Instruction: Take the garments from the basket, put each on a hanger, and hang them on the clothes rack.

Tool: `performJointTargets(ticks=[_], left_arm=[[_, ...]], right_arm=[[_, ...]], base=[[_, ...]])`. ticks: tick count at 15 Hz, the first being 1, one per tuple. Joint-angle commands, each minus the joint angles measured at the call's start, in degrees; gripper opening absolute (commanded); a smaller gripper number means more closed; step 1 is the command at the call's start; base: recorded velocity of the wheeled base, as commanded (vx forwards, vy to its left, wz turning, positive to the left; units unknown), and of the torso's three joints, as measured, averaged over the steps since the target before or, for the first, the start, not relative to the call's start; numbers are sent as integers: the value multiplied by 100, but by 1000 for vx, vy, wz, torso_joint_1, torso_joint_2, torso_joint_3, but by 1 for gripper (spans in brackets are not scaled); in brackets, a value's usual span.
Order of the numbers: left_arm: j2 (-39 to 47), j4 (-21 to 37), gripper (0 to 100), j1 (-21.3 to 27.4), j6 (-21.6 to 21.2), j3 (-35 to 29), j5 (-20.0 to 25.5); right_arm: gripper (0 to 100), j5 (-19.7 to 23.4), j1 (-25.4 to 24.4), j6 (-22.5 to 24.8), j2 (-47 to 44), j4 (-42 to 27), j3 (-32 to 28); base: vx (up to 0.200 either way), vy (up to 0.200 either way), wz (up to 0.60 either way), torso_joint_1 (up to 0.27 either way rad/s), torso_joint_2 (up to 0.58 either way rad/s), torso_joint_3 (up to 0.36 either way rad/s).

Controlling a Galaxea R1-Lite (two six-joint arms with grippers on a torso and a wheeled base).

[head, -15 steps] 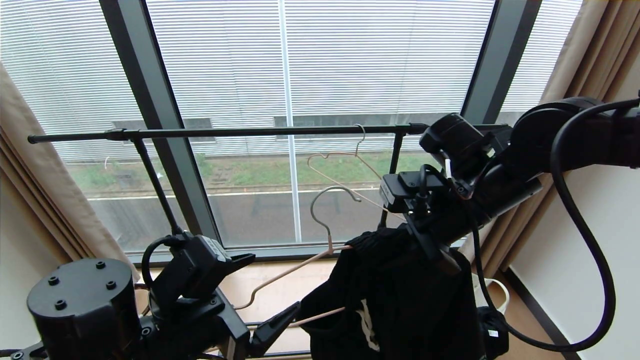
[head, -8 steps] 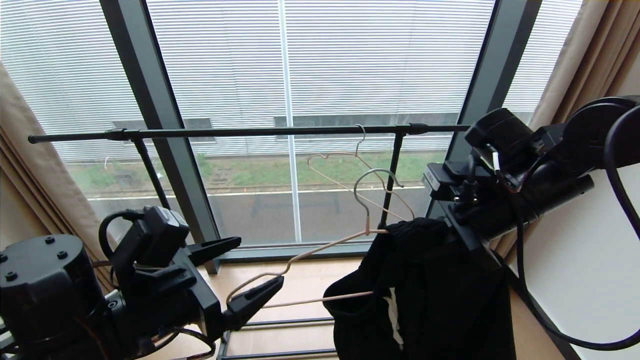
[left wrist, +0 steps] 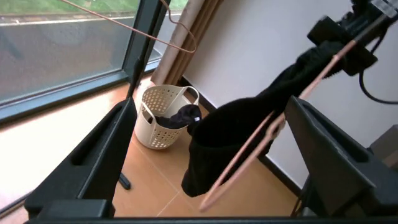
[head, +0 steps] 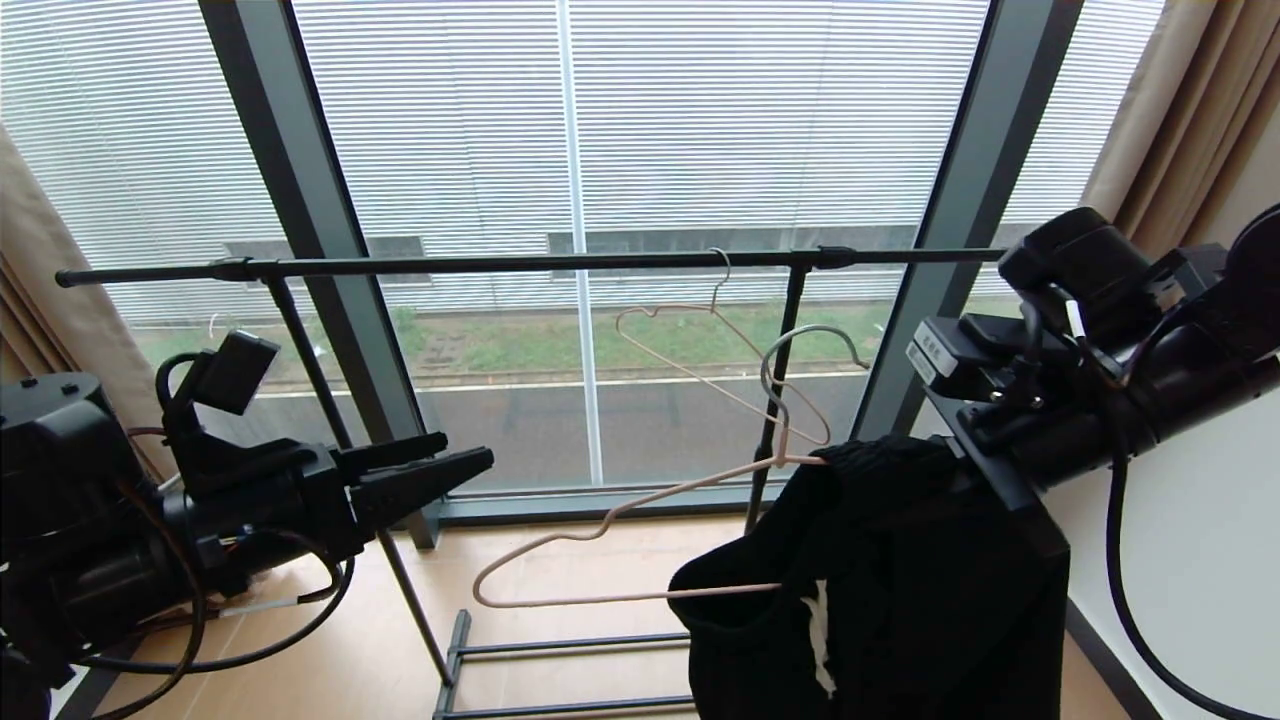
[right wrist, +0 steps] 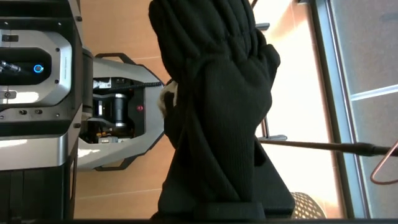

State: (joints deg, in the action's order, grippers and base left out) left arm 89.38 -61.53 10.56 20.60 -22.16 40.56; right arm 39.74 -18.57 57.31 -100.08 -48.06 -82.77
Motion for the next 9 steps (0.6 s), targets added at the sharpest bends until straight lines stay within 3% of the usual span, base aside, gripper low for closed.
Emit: performJointTargets(ticks=[1, 3, 9], left_arm=[[580, -9, 100, -256, 49, -166, 154], [1046, -17, 100, -221, 40, -297, 154], [1890, -35, 100, 412, -241, -341, 145]], right_arm=[[0, 60, 2, 44, 226, -2, 42], [0, 271, -7, 52, 411, -2, 86], [0, 306, -349, 52, 507, 112, 112]], base=[[0, 0, 0, 0, 0, 0], [0, 0, 0, 0, 0, 0], [0, 0, 0, 0, 0, 0]])
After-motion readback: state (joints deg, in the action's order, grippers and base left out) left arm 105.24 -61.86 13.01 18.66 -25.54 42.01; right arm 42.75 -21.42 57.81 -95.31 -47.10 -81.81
